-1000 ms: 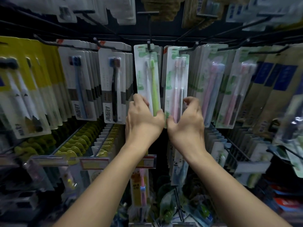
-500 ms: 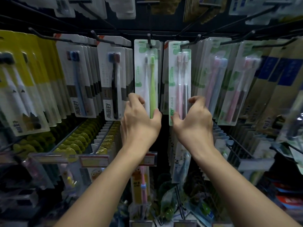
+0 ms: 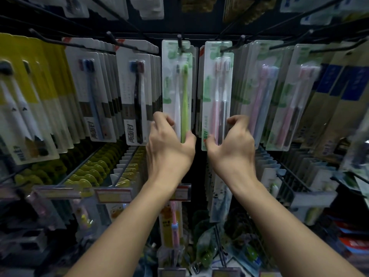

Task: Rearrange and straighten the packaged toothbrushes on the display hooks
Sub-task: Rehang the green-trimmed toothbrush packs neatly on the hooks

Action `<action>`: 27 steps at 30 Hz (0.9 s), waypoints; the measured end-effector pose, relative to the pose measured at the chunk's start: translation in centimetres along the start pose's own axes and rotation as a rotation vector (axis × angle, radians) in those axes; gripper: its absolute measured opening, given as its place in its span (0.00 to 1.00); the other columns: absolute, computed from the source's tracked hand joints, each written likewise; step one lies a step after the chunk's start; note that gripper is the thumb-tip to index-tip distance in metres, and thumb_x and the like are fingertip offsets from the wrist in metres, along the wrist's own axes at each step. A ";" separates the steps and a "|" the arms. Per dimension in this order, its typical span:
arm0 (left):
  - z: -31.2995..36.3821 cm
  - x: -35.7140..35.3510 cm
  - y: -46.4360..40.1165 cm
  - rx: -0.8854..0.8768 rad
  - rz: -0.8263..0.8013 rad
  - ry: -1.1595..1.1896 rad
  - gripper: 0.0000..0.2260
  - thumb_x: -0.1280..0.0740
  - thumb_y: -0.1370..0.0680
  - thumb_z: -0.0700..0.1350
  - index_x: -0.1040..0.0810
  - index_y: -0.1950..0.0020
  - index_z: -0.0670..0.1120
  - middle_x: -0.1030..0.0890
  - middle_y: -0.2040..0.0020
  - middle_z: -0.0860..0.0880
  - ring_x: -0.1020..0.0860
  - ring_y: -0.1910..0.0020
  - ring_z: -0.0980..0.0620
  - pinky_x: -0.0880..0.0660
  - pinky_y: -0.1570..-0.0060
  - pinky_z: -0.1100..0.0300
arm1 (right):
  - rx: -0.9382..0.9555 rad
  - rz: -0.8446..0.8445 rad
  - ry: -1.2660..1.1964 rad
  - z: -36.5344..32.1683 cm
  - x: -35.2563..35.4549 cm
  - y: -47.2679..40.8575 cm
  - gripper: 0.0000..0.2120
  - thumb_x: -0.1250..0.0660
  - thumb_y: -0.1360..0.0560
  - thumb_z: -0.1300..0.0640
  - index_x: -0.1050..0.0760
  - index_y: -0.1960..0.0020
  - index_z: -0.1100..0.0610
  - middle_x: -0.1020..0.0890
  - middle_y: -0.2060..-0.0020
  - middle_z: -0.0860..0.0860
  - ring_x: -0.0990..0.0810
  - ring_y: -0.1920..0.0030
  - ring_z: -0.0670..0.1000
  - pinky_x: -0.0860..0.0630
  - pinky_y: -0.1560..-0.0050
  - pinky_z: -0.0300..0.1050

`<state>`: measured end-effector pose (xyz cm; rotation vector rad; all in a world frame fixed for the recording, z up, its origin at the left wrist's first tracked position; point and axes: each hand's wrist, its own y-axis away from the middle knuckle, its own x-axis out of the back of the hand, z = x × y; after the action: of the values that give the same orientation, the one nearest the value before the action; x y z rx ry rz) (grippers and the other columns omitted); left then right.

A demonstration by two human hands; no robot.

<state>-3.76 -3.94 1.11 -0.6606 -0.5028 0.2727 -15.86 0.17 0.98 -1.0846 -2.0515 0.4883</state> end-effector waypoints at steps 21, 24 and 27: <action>0.1 1.6 2.3 -0.008 -0.022 0.021 0.18 0.28 0.22 0.51 0.36 0.43 0.50 0.29 0.48 0.52 0.29 0.54 0.53 0.33 0.53 0.56 | 0.054 -0.017 -0.033 0.6 1.8 2.0 0.24 0.27 0.23 0.53 0.38 0.36 0.54 0.24 0.46 0.52 0.23 0.49 0.52 0.25 0.49 0.49; 0.1 1.8 2.5 -0.002 -0.012 0.031 0.18 0.27 0.22 0.51 0.36 0.43 0.50 0.28 0.47 0.52 0.30 0.53 0.53 0.35 0.53 0.57 | 0.065 -0.024 -0.027 0.7 2.0 2.3 0.24 0.27 0.23 0.52 0.39 0.36 0.52 0.24 0.46 0.52 0.24 0.49 0.51 0.27 0.49 0.46; 0.2 1.9 2.7 0.002 0.008 0.047 0.18 0.27 0.22 0.50 0.36 0.43 0.50 0.28 0.48 0.53 0.30 0.53 0.54 0.36 0.53 0.57 | 0.076 -0.017 -0.031 0.8 2.1 2.6 0.24 0.27 0.23 0.52 0.39 0.36 0.53 0.24 0.46 0.52 0.23 0.49 0.52 0.28 0.49 0.46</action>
<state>-2.49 -1.01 0.22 -0.6654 -0.4548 0.2644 -15.86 3.38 -0.20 -1.0198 -2.0508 0.5726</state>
